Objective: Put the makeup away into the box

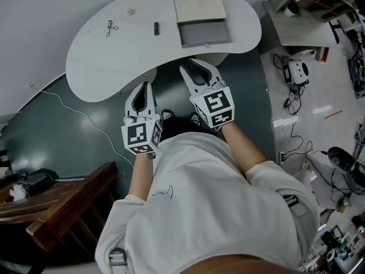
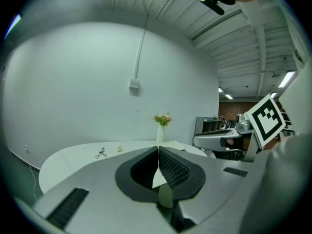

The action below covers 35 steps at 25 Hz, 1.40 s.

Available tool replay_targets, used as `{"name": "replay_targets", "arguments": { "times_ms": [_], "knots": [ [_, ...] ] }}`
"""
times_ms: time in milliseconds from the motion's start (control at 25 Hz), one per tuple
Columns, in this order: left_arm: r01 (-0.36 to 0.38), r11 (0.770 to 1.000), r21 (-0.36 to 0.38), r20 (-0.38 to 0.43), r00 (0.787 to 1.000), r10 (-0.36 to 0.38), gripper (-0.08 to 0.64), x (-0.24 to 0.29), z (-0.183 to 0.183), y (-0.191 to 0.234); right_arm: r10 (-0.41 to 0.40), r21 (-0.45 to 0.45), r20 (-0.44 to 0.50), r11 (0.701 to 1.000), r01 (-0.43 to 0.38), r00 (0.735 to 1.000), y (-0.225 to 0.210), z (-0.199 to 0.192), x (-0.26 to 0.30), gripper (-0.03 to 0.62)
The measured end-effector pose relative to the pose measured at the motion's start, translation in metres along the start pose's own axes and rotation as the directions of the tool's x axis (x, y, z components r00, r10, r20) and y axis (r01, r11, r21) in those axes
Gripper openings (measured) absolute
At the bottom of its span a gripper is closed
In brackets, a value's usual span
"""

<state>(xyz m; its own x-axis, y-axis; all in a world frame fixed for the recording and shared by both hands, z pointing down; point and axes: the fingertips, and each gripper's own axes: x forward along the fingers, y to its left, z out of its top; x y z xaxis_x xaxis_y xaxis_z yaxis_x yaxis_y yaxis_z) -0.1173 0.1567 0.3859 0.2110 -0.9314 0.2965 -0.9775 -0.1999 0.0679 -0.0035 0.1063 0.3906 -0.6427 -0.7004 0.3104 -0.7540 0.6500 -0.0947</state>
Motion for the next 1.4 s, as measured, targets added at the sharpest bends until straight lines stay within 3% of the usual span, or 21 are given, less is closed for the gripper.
{"name": "replay_targets", "arguments": {
  "times_ms": [280,480,760,1000,1200,1400],
  "knots": [
    [-0.014,1.0,-0.023,-0.015,1.0,0.014,0.021,0.063,0.002,0.041,0.026,0.006,-0.06,1.0,-0.025,0.998,-0.02,-0.004,0.068,0.1],
    [0.017,0.999,-0.03,-0.037,0.999,-0.018,0.021,0.118,0.005,0.074,0.038,0.048,-0.126,0.998,-0.032,0.991,-0.033,-0.007,0.124,0.101],
    [0.085,0.995,-0.052,-0.143,0.985,-0.091,0.021,0.188,-0.014,0.123,0.031,0.095,-0.234,0.995,-0.009,0.972,-0.046,-0.014,0.208,0.101],
    [0.155,0.986,-0.057,-0.214,0.963,-0.164,0.021,0.234,-0.034,0.157,0.007,0.113,-0.334,0.993,0.032,0.942,-0.05,-0.036,0.269,0.112],
    [0.206,0.976,-0.066,-0.297,0.93,-0.217,0.021,0.26,-0.062,0.177,-0.051,0.128,-0.416,0.985,0.113,0.908,-0.058,-0.058,0.304,0.129],
    [0.202,0.975,-0.093,-0.337,0.915,-0.222,0.021,0.277,-0.08,0.196,-0.08,0.16,-0.488,0.971,0.179,0.869,-0.063,-0.09,0.327,0.13]
  ]
}}
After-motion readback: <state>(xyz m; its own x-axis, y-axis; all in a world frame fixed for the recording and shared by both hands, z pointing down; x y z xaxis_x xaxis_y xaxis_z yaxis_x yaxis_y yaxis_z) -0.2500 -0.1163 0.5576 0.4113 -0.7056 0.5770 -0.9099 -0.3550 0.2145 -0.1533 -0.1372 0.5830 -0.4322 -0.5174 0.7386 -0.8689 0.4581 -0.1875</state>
